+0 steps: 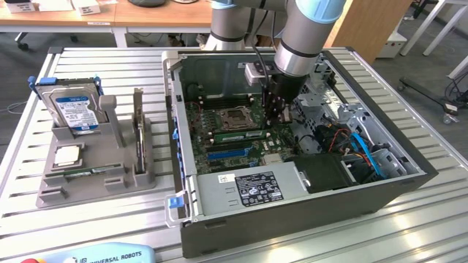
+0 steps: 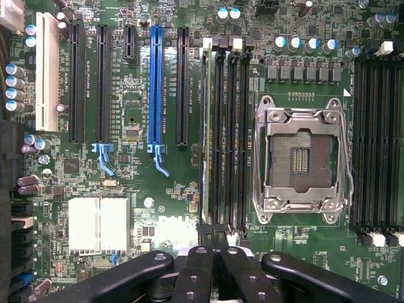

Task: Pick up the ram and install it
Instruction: 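Press down the ram until it locks into place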

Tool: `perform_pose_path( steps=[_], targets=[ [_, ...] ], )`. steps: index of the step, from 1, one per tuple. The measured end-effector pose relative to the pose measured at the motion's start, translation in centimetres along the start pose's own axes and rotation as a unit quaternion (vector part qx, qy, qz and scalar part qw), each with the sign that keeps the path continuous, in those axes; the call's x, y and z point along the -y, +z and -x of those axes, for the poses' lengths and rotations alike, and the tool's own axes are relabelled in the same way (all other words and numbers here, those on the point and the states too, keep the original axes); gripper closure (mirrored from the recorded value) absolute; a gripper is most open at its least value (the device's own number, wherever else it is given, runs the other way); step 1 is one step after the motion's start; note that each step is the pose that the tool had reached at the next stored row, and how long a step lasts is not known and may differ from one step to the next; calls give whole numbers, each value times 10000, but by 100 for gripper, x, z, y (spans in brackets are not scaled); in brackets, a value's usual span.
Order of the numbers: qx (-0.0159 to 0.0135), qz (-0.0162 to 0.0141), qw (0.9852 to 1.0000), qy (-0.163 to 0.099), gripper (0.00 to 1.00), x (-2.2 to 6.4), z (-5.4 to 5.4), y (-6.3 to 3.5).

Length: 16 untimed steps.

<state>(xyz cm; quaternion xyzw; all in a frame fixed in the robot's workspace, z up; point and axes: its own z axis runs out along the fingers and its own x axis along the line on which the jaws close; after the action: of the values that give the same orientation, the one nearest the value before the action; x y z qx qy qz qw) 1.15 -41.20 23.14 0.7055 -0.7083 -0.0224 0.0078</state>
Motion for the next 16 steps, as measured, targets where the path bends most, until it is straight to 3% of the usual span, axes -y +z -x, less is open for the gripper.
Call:
perform_pose_path(
  steps=[16],
  targets=[
    [0, 0, 10000, 0, 90, 1, 0, 27]
  ],
)
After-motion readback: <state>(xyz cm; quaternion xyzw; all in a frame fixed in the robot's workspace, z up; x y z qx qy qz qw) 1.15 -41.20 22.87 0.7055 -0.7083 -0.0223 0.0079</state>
